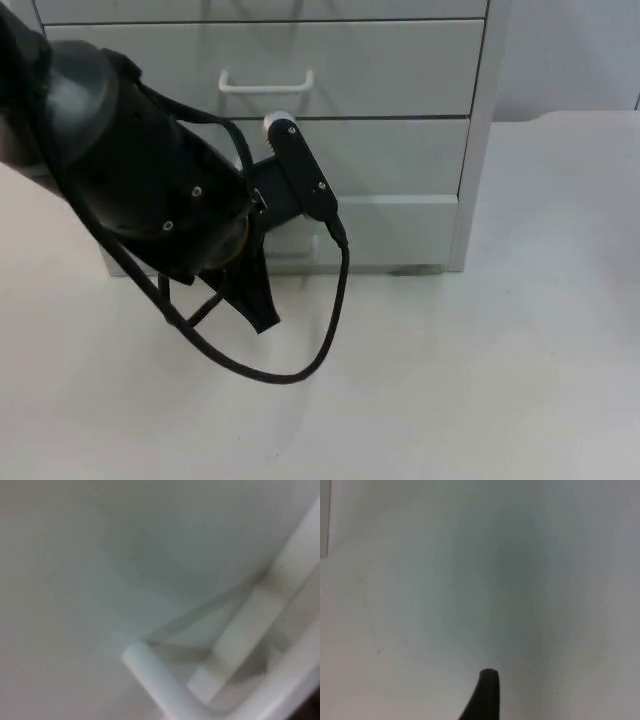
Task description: Open the drawer with the left hand, place the block into the drawer with the right hand, then close the drawer with the left hand.
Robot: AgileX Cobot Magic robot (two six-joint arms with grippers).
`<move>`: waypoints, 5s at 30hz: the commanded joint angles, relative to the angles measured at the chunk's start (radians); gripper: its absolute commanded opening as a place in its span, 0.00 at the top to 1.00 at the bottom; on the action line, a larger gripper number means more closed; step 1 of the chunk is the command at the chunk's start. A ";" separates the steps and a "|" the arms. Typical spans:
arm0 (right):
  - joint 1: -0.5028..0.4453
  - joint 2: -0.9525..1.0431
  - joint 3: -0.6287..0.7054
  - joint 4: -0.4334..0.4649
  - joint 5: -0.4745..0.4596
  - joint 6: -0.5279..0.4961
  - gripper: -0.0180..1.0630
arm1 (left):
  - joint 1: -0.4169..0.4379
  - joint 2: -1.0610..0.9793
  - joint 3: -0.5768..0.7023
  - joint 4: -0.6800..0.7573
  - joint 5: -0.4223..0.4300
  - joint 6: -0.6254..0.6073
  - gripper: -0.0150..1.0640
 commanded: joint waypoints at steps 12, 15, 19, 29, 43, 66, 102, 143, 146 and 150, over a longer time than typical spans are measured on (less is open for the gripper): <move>-0.007 -0.011 0.004 -0.003 -0.020 -0.008 0.29 | -0.077 -0.047 0.048 -0.073 0.112 -0.032 0.99; -0.007 -0.011 0.004 -0.003 -0.022 -0.008 0.29 | -0.113 -0.086 0.089 -0.113 0.108 -0.027 0.99; -0.007 -0.011 0.004 -0.003 -0.022 -0.008 0.29 | -0.168 -0.173 0.136 -0.289 0.091 0.068 0.99; -0.007 -0.011 0.004 -0.003 -0.005 -0.008 0.29 | -0.191 -0.438 0.148 -0.763 0.010 0.449 0.99; -0.007 -0.011 0.004 -0.003 -0.007 -0.008 0.29 | -0.154 -0.663 0.148 -0.973 0.082 0.615 0.99; -0.007 -0.011 0.004 0.005 -0.007 -0.022 0.29 | 0.676 -0.873 0.148 -1.878 0.082 1.326 0.99; 0.187 -0.681 0.149 0.103 0.011 -0.158 0.29 | 0.693 -1.609 0.335 -1.904 0.141 1.347 0.99; 0.185 -1.299 0.361 0.132 0.373 -0.172 0.29 | 0.695 -2.058 0.465 -1.779 0.542 1.243 0.99; 0.185 -1.299 0.361 0.132 0.373 -0.172 0.29 | 0.695 -2.058 0.465 -1.775 0.542 1.237 0.99; 0.185 -1.299 0.361 0.132 0.373 -0.172 0.29 | 0.695 -2.058 0.465 -1.775 0.542 1.237 0.99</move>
